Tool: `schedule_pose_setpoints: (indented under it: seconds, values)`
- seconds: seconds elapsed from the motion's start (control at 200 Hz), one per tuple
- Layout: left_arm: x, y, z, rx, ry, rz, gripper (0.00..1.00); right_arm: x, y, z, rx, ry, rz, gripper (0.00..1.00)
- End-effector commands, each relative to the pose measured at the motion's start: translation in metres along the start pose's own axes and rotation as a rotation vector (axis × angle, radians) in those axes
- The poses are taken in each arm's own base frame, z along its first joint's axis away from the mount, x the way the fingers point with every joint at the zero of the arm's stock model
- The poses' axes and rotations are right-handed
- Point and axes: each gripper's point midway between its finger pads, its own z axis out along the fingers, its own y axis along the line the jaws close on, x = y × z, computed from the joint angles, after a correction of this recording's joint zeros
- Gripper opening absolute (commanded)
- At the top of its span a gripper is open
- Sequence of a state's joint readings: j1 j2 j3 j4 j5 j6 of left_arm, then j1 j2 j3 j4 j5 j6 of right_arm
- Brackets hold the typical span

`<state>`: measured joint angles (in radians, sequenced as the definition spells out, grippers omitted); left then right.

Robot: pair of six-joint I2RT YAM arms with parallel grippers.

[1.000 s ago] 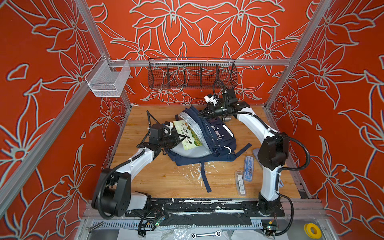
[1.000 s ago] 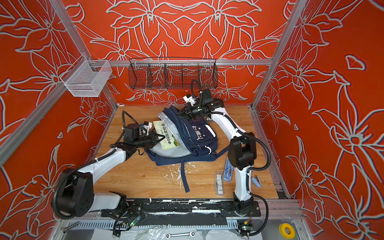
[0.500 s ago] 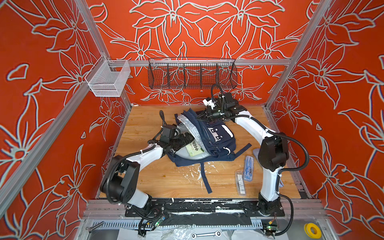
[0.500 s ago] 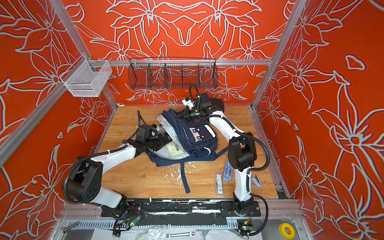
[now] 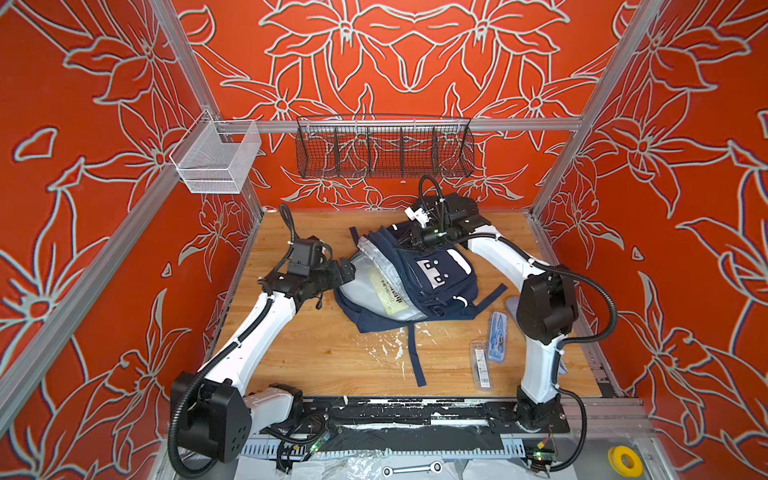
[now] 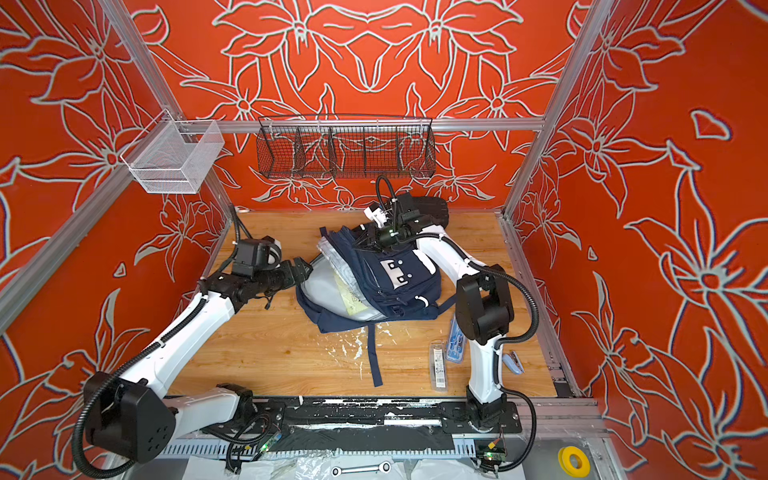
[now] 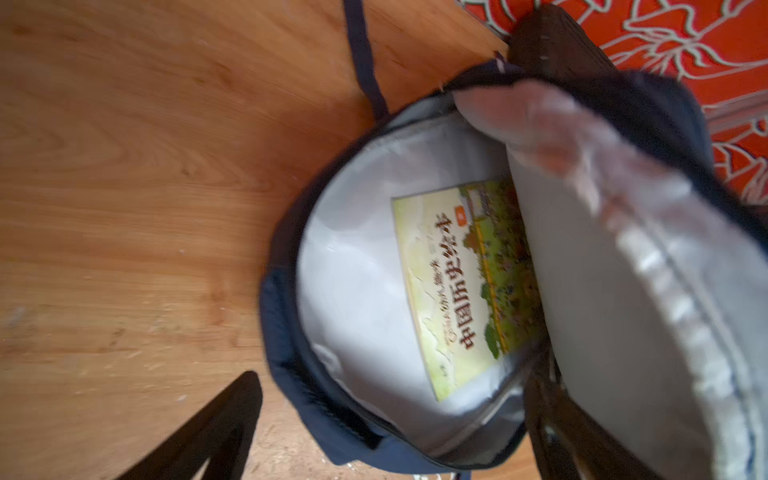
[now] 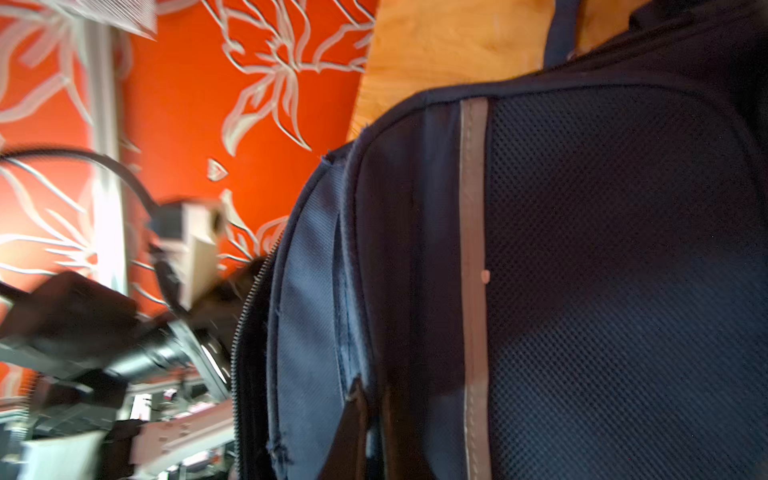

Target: Pack the student bag

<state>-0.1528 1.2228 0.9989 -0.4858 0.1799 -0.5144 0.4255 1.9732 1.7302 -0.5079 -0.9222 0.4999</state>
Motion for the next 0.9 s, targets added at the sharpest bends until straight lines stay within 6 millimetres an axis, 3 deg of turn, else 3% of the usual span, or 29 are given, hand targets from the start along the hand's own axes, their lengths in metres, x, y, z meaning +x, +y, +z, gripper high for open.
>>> schedule_pose_setpoints:
  seconds: [0.0, 0.045, 0.16, 0.23, 0.375, 0.5, 0.741, 0.896]
  values:
    - [-0.016, -0.009, 0.001, 0.016, -0.003, 0.081, 1.0, 0.035, -0.027, 0.006, 0.144, 0.078, -0.036, 0.0]
    - [-0.022, -0.014, 0.006, 0.02, 0.015, 0.096, 0.98, 0.044, -0.036, 0.014, 0.166, 0.093, -0.036, 0.0]
    - [-0.032, -0.026, 0.025, 0.046, 0.072, 0.117, 0.95, 0.061, -0.05, 0.035, 0.232, 0.129, -0.095, 0.16]
    - [-0.035, -0.031, 0.038, 0.06, 0.101, 0.127, 0.94, 0.058, -0.052, 0.037, 0.283, 0.112, -0.143, 0.26]
    - [-0.042, -0.033, 0.067, 0.057, 0.162, 0.149, 0.93, 0.027, -0.037, 0.015, 0.357, -0.037, -0.286, 0.45]
    - [-0.037, -0.032, 0.095, 0.062, 0.253, 0.133, 0.89, -0.007, -0.027, 0.008, 0.395, -0.141, -0.367, 0.54]
    - [-0.041, -0.031, 0.136, 0.079, 0.356, 0.091, 0.76, -0.061, -0.062, 0.042, 0.49, -0.17, -0.346, 0.54]
    - [-0.037, -0.023, 0.159, 0.07, 0.393, 0.068, 0.72, -0.082, -0.09, 0.072, 0.512, -0.177, -0.353, 0.52]
